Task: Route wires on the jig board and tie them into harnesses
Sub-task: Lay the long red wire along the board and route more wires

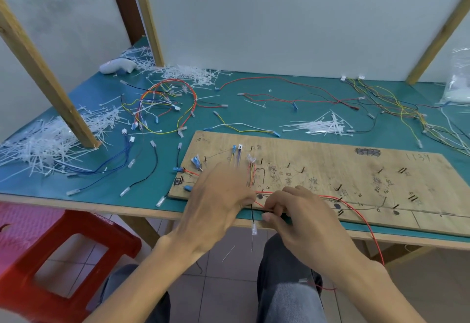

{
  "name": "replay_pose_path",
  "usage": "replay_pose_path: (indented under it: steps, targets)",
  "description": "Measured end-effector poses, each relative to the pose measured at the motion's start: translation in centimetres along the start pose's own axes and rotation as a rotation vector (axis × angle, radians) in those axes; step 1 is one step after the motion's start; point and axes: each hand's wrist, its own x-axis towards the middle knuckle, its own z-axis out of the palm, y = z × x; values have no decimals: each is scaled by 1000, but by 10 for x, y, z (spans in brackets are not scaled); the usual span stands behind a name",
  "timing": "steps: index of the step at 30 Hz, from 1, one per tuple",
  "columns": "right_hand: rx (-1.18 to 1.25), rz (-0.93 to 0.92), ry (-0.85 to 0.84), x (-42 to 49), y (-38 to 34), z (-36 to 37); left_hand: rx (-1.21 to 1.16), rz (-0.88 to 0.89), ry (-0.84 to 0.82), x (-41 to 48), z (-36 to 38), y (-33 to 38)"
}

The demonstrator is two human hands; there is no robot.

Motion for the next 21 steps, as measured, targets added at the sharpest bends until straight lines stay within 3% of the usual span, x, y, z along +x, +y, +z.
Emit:
replay_pose_path:
  steps: [8,15,21]
  targets:
    - [-36,33,-16,-13,-6,1,-41,8,-5,8,12,-15]
    - [37,36,-26,-17,-7,5,235,35,-183,20,9,-32]
    - [85,64,28,-21,-2,5,288,27,-184,19,9,-27]
